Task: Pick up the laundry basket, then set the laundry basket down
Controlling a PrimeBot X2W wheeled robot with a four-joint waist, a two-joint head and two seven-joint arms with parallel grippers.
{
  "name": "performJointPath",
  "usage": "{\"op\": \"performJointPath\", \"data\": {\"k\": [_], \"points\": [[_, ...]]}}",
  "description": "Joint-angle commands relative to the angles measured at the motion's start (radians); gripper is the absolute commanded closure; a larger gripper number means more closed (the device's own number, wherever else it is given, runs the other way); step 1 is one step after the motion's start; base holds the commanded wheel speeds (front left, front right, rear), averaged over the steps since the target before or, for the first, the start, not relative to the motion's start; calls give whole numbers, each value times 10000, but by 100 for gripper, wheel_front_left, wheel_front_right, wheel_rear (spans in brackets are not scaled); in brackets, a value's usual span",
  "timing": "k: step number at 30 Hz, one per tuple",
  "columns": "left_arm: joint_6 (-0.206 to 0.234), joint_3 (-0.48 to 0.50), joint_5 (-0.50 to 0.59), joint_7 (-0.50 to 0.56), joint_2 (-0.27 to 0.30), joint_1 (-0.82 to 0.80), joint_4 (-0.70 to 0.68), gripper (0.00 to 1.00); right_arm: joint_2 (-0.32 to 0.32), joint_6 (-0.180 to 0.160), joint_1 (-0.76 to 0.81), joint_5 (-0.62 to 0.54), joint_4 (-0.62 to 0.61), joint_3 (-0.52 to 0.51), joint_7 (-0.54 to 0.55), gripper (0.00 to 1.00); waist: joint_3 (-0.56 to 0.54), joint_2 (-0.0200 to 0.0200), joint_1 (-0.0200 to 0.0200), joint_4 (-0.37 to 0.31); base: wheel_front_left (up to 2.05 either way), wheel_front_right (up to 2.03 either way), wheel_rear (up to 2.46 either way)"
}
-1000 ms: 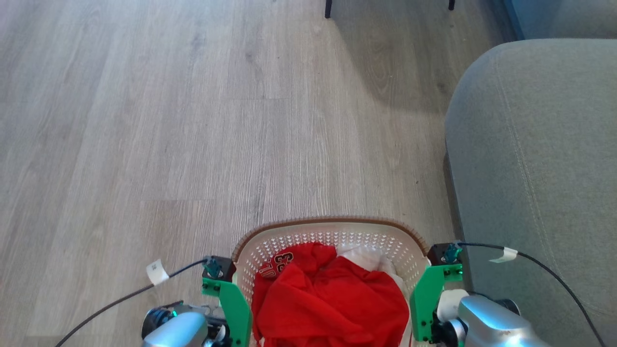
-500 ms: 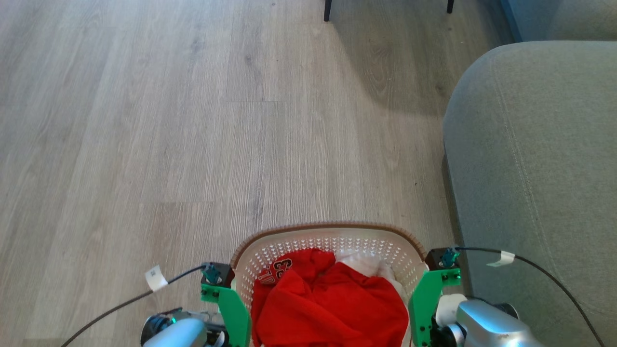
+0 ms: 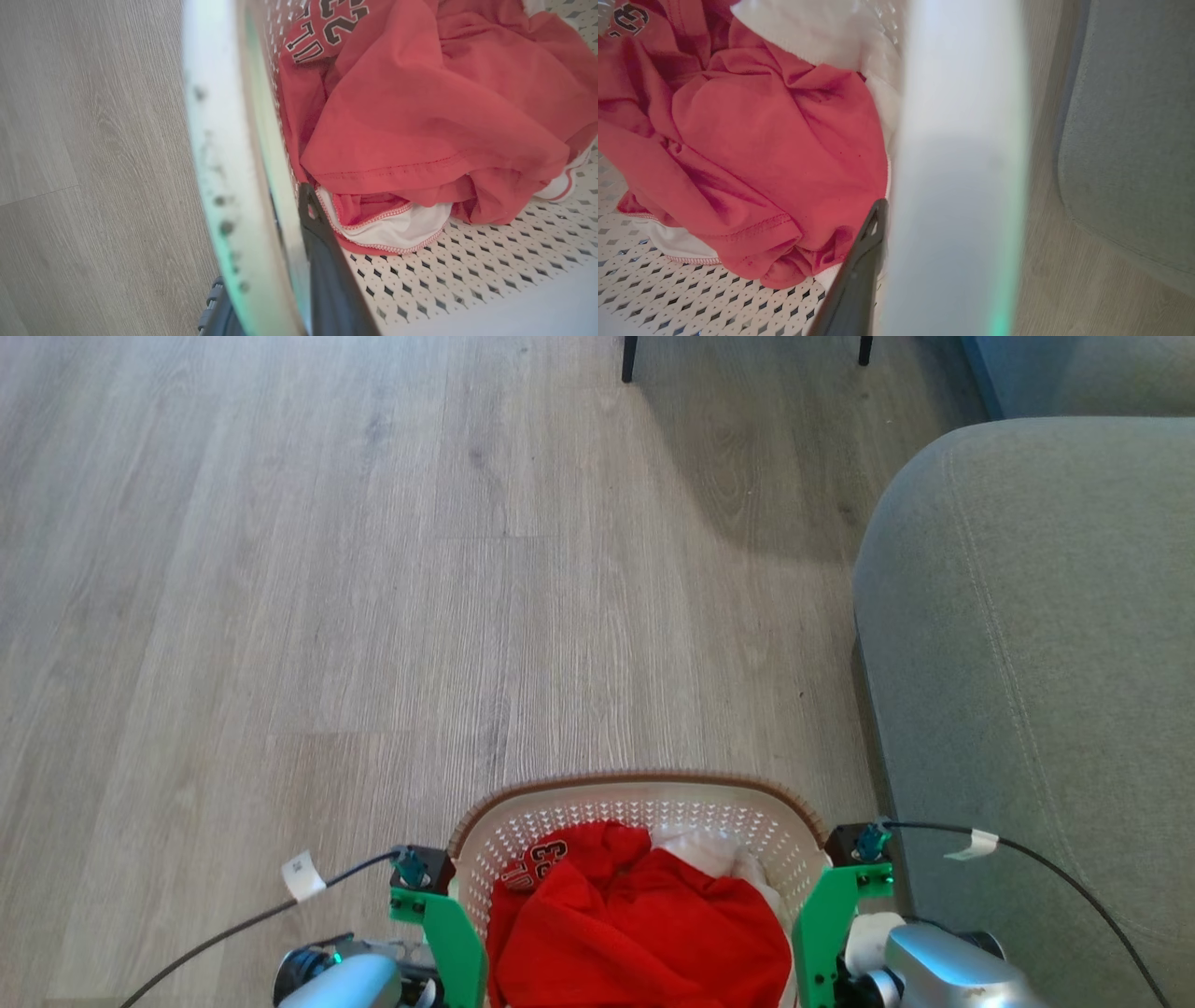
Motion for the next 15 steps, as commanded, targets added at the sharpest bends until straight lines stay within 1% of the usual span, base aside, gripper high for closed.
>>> {"op": "performJointPath", "data": {"k": [1,15], "points": [[-241,39,57,-94,-74,-320,-323,100,267,75,-182,1,-321,220,-178,100,-3,-1,1,4,0,0,0],[-241,33,94,-71,-74,-236,-277,100,267,75,-184,338,-316,584,-236,100,-111,-1,1,-39,0,0,0]]}}
